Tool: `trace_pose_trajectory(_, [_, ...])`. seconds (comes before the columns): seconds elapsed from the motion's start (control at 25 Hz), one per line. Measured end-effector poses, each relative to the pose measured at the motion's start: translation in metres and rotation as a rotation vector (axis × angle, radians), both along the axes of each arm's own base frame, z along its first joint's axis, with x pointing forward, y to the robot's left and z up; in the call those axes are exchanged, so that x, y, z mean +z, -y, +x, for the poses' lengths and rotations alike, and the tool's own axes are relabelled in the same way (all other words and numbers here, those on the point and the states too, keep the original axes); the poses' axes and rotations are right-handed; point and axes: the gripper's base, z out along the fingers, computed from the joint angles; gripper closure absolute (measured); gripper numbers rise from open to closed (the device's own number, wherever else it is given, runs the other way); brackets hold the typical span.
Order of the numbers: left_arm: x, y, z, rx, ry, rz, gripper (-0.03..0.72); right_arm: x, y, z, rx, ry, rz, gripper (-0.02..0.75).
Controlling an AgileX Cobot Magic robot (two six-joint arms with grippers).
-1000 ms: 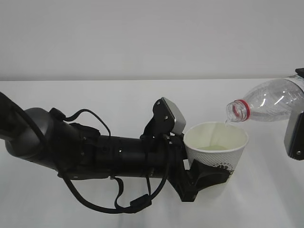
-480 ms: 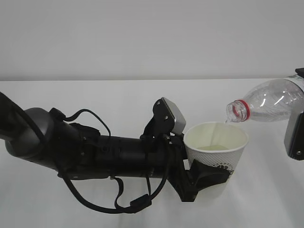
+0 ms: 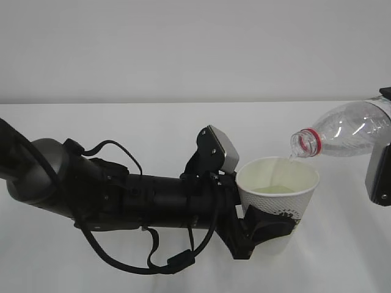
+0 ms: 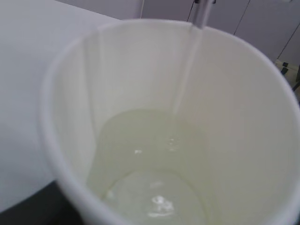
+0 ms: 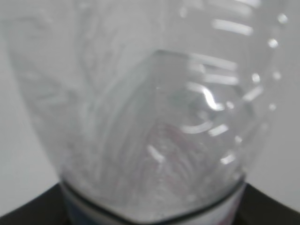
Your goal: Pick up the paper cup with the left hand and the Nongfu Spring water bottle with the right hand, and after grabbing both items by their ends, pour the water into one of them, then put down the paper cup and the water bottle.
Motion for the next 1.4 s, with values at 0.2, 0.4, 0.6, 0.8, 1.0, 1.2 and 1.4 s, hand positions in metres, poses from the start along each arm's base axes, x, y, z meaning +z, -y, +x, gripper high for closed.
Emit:
trace_pose_trajectory(0.2, [-0.0001,0.0000,0.0000,0.000,0.000,0.001,0.199,0.0000,-0.0002,0.0000,0.003,0.000,-0.005,0.334])
trace_pose_trajectory(0.4, [-0.0001,0.0000,0.0000,0.000,0.000,0.001,0.199,0.0000,-0.0002,0.0000,0.005,0.001,-0.012,0.334])
trace_pose_trajectory(0.6, [-0.0002,-0.0001,0.0001,0.001,0.000,0.002,0.199,0.0000,-0.0002,0.0000,0.005,0.001,-0.014,0.334])
trace_pose_trajectory(0.8, [-0.0002,-0.0001,0.0001,0.001,0.000,0.002,0.199,0.0000,-0.0002,0.0000,0.005,0.002,-0.016,0.334])
trace_pose_trajectory(1.0, [-0.0002,-0.0001,0.0001,0.001,0.000,0.002,0.199,0.0000,-0.0002,0.0000,0.005,0.002,-0.016,0.334])
trace_pose_trajectory(1.2, [-0.0002,-0.0001,0.0001,0.001,0.000,0.002,0.199,0.0000,-0.0002,0.0000,0.005,0.002,-0.016,0.334])
trace_pose_trajectory(1.4, [-0.0002,-0.0001,0.0001,0.001,0.000,0.002,0.199,0.0000,-0.0002,0.0000,0.005,0.002,-0.016,0.335])
